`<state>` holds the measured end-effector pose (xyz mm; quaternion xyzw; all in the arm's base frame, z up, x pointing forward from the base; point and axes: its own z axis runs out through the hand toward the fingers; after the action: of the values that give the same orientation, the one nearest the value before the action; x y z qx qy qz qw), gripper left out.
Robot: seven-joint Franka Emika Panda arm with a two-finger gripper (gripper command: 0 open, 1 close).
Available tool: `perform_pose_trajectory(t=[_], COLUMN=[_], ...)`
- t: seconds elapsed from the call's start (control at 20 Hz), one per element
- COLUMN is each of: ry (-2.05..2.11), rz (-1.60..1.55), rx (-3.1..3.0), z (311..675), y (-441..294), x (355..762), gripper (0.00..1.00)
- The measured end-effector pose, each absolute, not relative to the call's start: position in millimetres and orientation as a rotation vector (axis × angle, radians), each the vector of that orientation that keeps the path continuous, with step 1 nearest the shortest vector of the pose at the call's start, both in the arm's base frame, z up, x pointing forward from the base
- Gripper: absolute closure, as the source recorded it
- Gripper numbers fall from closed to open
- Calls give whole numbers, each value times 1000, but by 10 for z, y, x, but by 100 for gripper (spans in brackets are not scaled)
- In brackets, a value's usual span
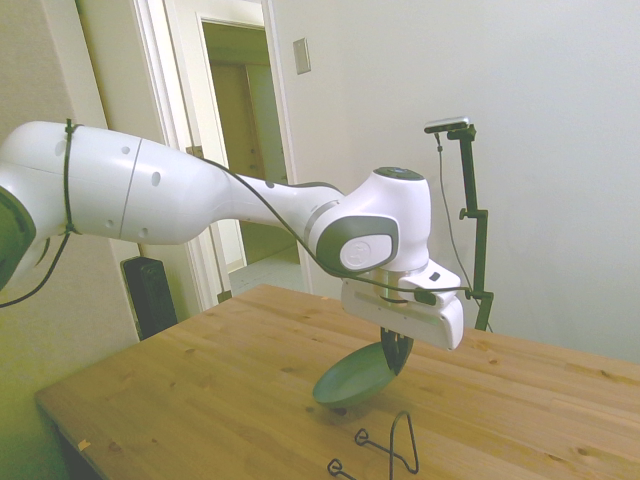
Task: Load the plate
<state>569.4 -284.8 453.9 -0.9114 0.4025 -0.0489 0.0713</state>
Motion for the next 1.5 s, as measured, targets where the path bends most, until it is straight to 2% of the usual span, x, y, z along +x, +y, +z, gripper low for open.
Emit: perform_pose_trajectory(t=[0.35, 0.5, 1.0, 1.5], ry=[1318, 1399, 1596, 1705], rz=[-359, -460, -708, -842], rx=[-2815, -2877, -3029, -3131], z=[5306, 5471, 5526, 5447], y=[-2592, -2374, -1802, -1802], x=[5144, 4944, 4575, 4395], gripper=[100, 100, 100, 100])
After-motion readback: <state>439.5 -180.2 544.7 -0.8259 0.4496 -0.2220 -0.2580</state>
